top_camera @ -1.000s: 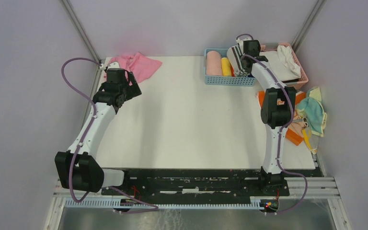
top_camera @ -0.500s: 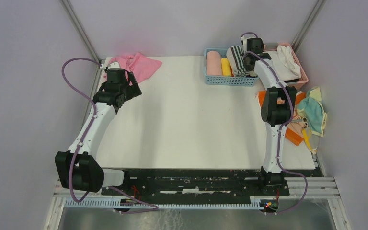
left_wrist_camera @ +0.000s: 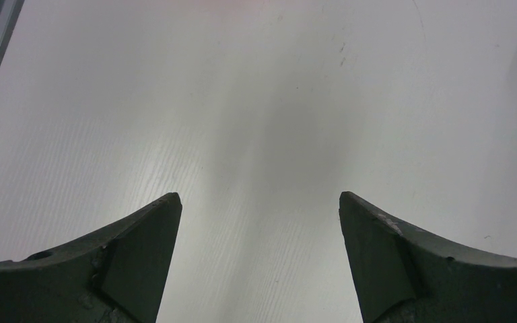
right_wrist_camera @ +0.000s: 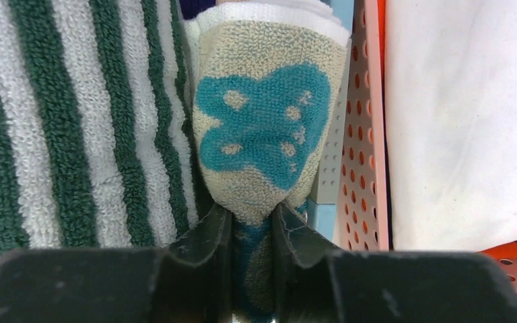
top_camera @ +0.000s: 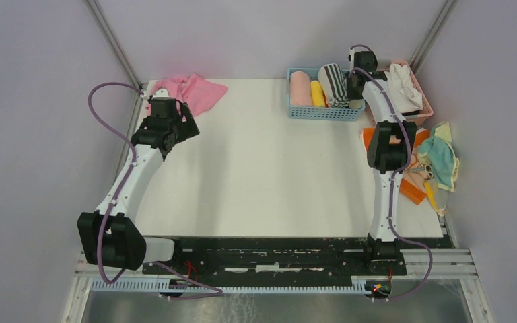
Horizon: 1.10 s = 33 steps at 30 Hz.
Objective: Roll the towels
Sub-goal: Place the towel in the bin.
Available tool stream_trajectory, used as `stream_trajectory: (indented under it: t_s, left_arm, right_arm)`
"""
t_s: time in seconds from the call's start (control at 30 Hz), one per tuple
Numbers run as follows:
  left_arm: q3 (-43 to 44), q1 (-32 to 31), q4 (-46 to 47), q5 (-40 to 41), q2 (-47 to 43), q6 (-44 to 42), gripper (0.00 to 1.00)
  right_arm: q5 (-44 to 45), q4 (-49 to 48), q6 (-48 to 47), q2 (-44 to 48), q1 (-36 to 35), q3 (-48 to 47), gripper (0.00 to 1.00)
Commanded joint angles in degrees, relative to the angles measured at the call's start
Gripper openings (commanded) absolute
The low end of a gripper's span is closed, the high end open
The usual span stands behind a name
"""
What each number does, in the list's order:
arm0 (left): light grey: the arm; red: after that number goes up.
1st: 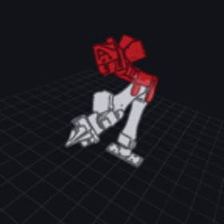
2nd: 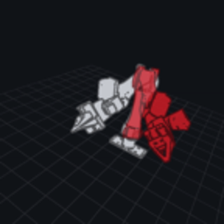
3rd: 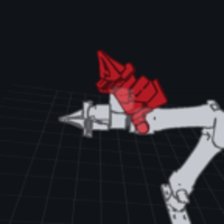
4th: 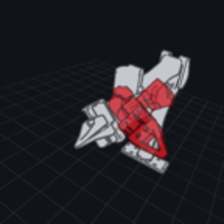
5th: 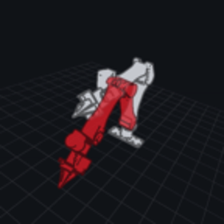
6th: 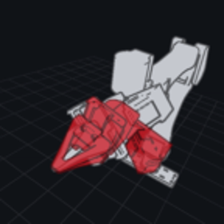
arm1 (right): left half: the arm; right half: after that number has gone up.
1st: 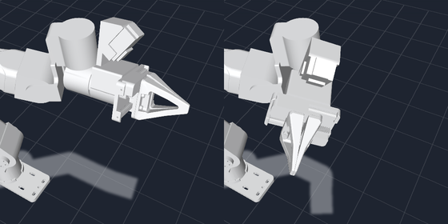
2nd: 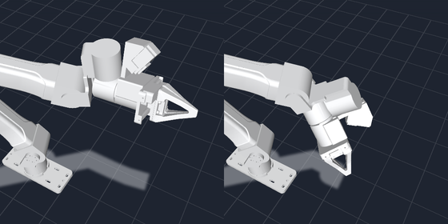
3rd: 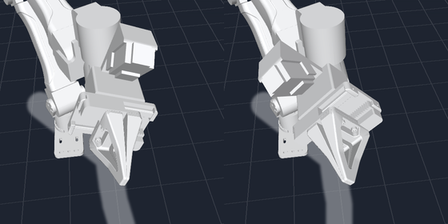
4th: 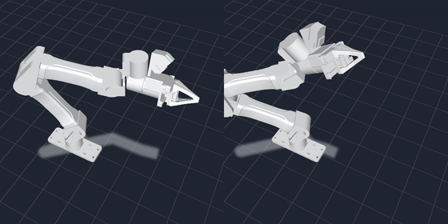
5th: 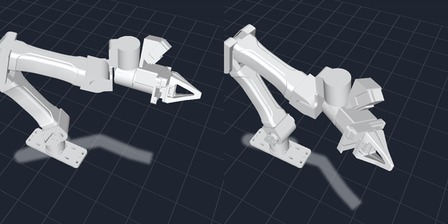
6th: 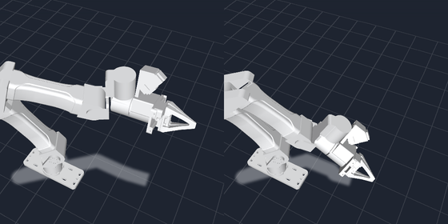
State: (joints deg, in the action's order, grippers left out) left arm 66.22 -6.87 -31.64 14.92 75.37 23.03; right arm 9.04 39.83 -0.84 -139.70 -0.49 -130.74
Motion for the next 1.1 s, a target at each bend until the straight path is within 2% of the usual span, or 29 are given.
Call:
stream_trajectory:
  t_s: [0.0,0.17,0.67,0.93,1.07]
  left_arm:
    - [0.1,-0.1,1.7,-0.1,-0.4,-2.2,0.94]
    - [0.0,-0.1,1.7,-0.2,-1.1,-2.2,0.94]
    - [-0.2,-0.1,1.9,-0.1,-1.9,-2.2,0.94]
    - [-0.9,-0.1,2.6,0.1,-2.6,-2.6,0.94]
    - [-0.9,-0.1,2.8,-1.1,-2.9,-2.9,0.94]
  right_arm:
    - [0.4,6.4,2.7,-2.4,1.5,-0.4,0.30]
    - [-0.1,-1.9,2.2,7.1,1.5,8.7,0.47]
    - [-1.1,-2.9,2.1,14.5,1.9,10.4,0.63]
    - [0.6,-8.3,3.7,28.2,1.8,23.2,0.76]
    - [5.3,-7.7,4.6,36.0,1.9,31.4,0.80]
